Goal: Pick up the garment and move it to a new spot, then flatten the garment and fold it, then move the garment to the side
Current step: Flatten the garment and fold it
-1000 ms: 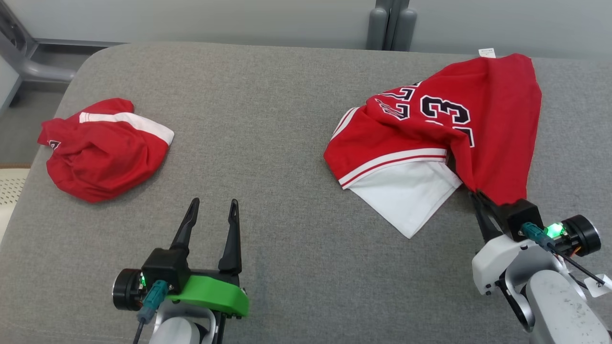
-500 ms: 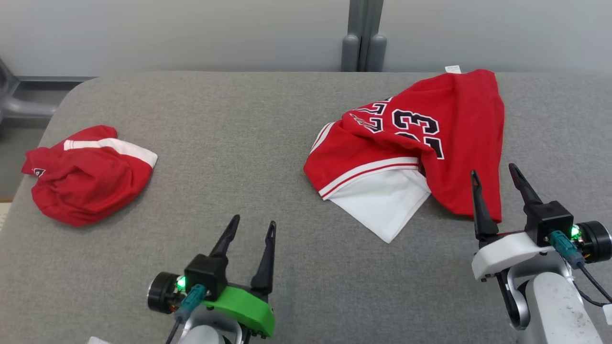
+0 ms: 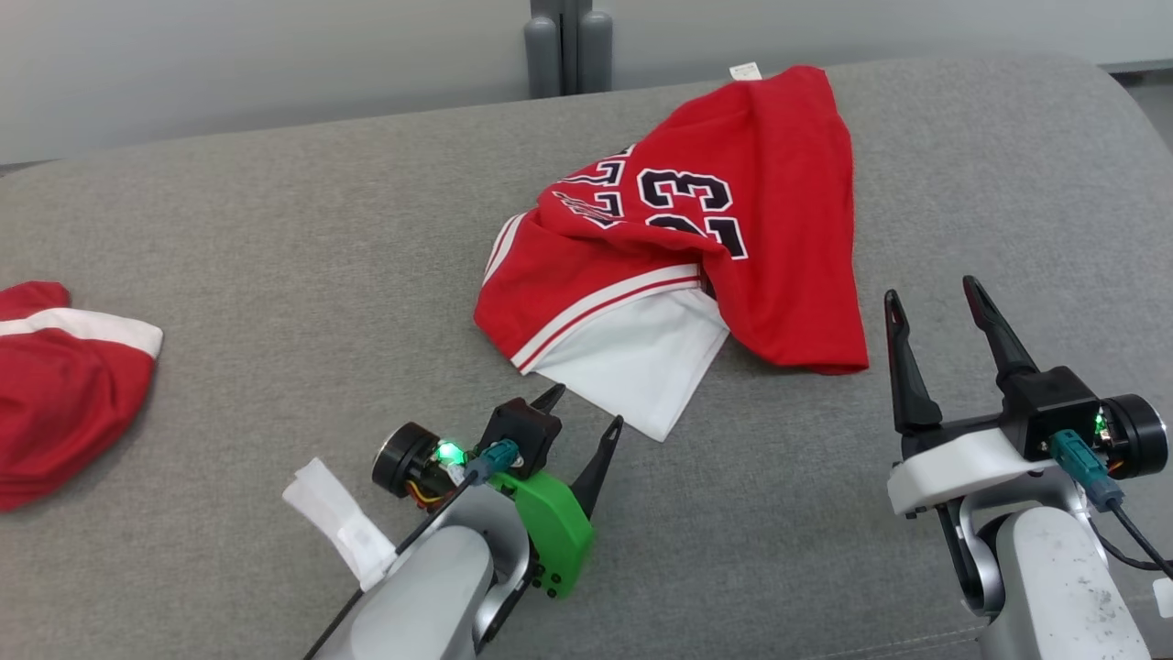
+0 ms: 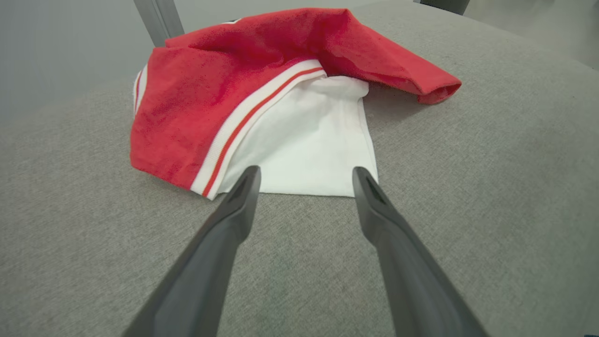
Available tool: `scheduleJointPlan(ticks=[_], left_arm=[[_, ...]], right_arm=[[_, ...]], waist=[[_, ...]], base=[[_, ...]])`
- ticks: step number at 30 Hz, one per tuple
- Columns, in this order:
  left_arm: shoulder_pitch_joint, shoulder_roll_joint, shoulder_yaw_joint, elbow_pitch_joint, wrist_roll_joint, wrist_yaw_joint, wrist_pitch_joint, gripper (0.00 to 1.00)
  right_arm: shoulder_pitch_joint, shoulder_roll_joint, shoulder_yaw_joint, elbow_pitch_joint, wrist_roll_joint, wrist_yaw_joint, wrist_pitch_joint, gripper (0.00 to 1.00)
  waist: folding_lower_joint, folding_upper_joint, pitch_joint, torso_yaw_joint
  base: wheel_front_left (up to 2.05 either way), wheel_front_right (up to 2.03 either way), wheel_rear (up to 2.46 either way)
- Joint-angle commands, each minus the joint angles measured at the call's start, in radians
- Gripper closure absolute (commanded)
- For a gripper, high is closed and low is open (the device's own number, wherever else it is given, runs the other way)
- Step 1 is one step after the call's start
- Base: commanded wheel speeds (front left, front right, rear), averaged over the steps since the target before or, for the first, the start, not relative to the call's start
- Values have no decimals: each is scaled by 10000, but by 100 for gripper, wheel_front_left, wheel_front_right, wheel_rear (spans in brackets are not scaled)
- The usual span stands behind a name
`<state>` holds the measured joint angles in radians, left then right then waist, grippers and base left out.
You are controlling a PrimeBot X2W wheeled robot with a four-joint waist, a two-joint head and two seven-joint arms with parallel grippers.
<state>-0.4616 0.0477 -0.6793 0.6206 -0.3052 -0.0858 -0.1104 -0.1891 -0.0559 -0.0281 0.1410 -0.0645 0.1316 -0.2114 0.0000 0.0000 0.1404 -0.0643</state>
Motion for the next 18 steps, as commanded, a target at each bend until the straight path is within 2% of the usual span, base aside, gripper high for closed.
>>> scheduleJointPlan(ticks=[1, 11, 18], left_arm=[[-362, 54, -195, 256, -72, -48, 150, 0], [-1506, 53, -1199, 1792, -897, 134, 816, 0], [-1779, 62, -1765, 2666, -1318, 730, 1208, 0]], right_arm=[[-100, 15, -25, -66, -30, -16, 5, 0], [-349, 46, 140, -176, 93, -16, -189, 0], [-433, 55, 231, -188, 190, -17, -319, 0]], waist=[[0, 0, 550, -667], [0, 0, 945, -1466], [0, 0, 965, -1649]], base=[[0, 0, 0], [0, 0, 0], [0, 0, 0]])
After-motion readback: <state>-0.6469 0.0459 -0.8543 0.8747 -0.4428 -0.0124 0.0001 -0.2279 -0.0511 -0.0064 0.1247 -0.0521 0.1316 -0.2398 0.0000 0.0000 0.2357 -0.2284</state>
